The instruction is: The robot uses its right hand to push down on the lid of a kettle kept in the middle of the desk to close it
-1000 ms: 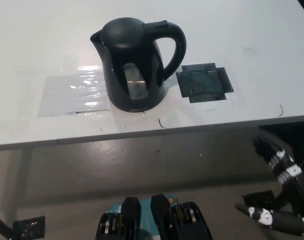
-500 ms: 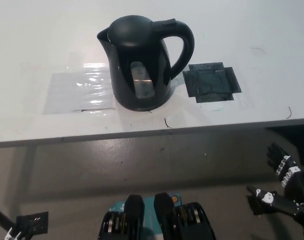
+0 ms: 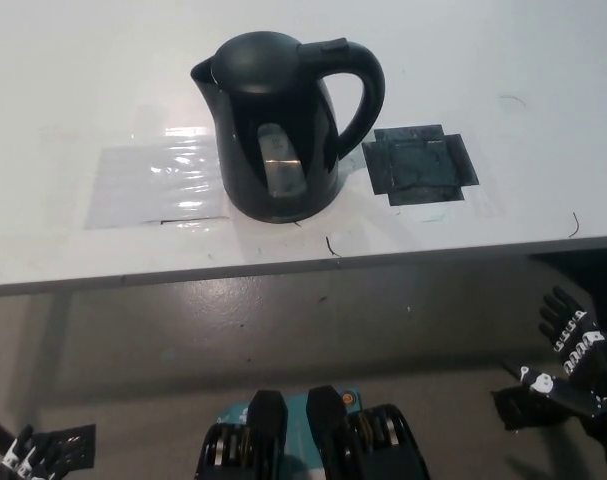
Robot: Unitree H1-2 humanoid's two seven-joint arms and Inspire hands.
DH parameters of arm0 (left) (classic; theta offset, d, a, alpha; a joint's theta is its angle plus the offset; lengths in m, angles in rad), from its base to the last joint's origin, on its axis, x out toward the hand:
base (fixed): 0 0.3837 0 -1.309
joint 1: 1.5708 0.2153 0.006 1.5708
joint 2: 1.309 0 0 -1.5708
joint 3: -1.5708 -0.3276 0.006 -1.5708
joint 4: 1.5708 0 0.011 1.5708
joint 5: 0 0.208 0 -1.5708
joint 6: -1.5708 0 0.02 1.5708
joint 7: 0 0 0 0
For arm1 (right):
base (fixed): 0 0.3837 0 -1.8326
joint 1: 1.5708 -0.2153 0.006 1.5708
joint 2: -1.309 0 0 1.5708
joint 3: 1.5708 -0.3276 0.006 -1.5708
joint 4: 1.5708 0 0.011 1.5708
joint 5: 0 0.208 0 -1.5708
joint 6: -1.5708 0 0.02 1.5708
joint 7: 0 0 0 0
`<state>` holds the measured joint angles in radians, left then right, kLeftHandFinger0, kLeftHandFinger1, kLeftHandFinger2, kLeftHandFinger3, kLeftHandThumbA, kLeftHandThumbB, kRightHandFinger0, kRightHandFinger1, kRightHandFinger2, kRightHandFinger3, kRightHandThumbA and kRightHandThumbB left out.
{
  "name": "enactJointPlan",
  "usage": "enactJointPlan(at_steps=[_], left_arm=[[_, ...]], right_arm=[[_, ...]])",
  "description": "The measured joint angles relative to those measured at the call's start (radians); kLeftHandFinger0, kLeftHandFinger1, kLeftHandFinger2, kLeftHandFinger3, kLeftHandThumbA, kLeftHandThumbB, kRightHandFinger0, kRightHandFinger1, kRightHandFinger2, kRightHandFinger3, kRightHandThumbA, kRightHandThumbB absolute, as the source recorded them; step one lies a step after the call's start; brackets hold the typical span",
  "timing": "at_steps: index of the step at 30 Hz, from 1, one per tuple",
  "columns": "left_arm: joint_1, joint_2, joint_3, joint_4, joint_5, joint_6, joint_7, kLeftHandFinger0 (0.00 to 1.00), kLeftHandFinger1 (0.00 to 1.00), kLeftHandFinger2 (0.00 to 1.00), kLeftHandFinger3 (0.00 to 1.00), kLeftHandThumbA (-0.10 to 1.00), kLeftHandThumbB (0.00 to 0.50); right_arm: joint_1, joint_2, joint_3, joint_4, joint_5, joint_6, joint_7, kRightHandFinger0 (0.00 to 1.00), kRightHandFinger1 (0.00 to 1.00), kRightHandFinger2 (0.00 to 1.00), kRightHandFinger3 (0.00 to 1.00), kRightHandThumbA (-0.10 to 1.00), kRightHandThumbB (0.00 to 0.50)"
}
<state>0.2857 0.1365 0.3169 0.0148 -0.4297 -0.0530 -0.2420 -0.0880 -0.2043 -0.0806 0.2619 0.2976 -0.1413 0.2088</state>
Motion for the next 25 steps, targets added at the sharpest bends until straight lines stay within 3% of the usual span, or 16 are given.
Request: enactJointPlan(at_steps=[17, 19, 25], left_arm=[[-0.012, 0.0, 0.0, 0.012, 0.001, -0.003, -0.002, 1.0, 1.0, 0.99, 1.0, 0.21, 0.176], [-0.012, 0.0, -0.001, 0.015, 0.001, -0.005, -0.002, 1.0, 1.0, 1.0, 1.0, 0.22, 0.174], [-0.013, 0.0, 0.0, 0.015, 0.0, -0.009, -0.002, 1.0, 1.0, 1.0, 1.0, 0.22, 0.175]], right_arm=[[-0.005, 0.018, -0.036, 0.001, 0.013, 0.061, -0.002, 1.0, 1.0, 1.0, 1.0, 0.96, 0.0], [-0.007, 0.018, -0.039, 0.001, 0.013, 0.071, -0.002, 1.0, 1.0, 1.0, 1.0, 0.91, 0.0], [-0.016, 0.021, -0.043, 0.001, 0.014, 0.092, -0.004, 1.0, 1.0, 1.0, 1.0, 0.89, 0.0]])
